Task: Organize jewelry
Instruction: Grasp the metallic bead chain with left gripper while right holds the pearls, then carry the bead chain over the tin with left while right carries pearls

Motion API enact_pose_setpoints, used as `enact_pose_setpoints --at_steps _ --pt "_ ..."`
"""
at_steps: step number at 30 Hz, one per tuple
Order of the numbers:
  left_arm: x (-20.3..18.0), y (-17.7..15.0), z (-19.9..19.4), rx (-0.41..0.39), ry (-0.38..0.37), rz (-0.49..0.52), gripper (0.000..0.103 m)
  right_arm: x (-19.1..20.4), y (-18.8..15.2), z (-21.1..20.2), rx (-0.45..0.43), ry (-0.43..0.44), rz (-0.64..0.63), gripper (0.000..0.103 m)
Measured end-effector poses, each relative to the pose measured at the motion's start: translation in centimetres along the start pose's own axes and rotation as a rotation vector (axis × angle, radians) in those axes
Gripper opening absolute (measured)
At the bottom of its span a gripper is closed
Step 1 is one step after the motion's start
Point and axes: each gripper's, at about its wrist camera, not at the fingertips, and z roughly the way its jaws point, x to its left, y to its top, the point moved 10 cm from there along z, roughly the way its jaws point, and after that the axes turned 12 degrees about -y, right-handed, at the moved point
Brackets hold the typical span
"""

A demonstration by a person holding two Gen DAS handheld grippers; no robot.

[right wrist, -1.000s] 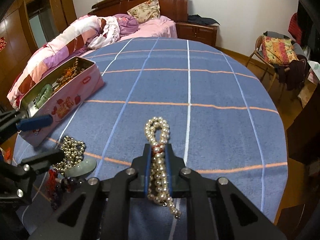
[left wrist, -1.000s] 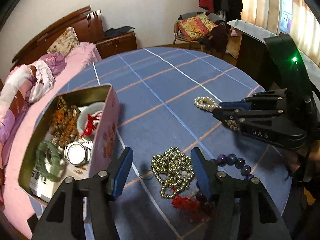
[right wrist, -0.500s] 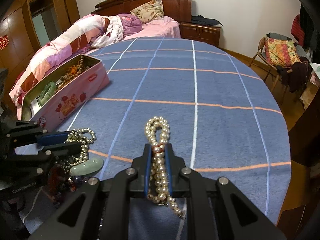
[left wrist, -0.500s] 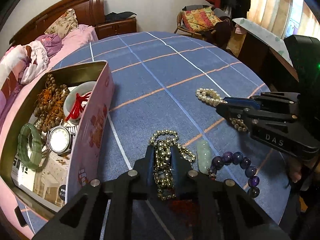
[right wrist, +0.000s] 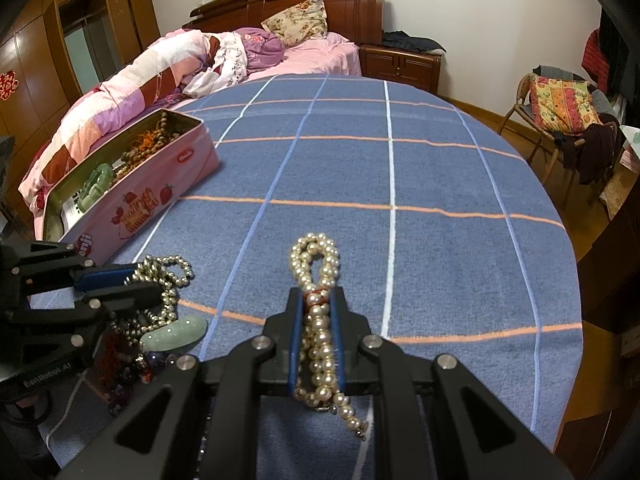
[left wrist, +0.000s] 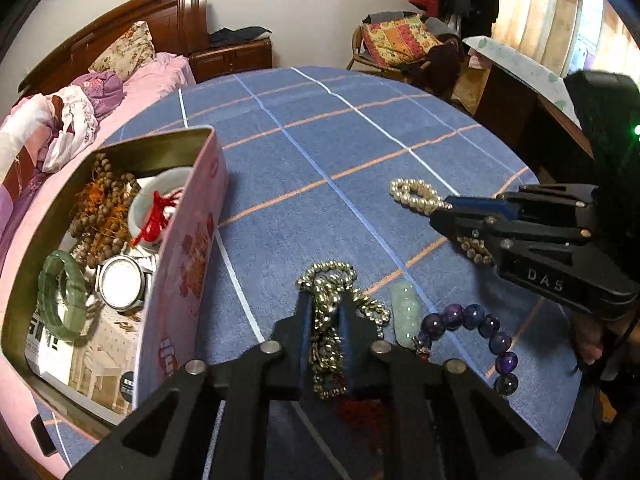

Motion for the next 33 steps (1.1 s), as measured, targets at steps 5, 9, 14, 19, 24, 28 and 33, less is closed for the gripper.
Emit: enact_pose_setpoints --at_steps 5,9,14,19,24,28,33 --pt "0.5 1.2 -1.8 -0.06 0.027 0.004 0.009 -0.1 0.1 -0.3 -0.013 -0.001 0.015 0.015" --pt "1.1 2.2 -3.5 -0.106 0.031 -0.008 0.009 0.3 0.7 -1.2 -0.037 0.007 0.019 0.015" --pt "1.8 3.8 -6.2 -0.173 0.034 -0.018 0.009 1.1 2.4 -3.5 -0.098 0.019 0.02 0.015" --pt "2.3 5.4 -9.1 -0.239 0.049 -0.017 0.009 2.0 4.2 -5.2 -0.149 0.035 0.017 0.015" --pt "3.1 6.5 -11.3 -0.288 0.071 -0.019 0.009 3.5 5.9 -6.1 -0.187 0.053 0.002 0.015" --pt "4.6 6.9 -12.7 -0.32 0.101 -0.042 0.009 4.8 6.8 -6.6 -0.206 0.066 -0.019 0.015" --pt "7.5 6.9 -14.1 -0.346 0.139 -0.093 0.009 6.7 7.7 -6.5 -0.216 0.082 -0.052 0.015"
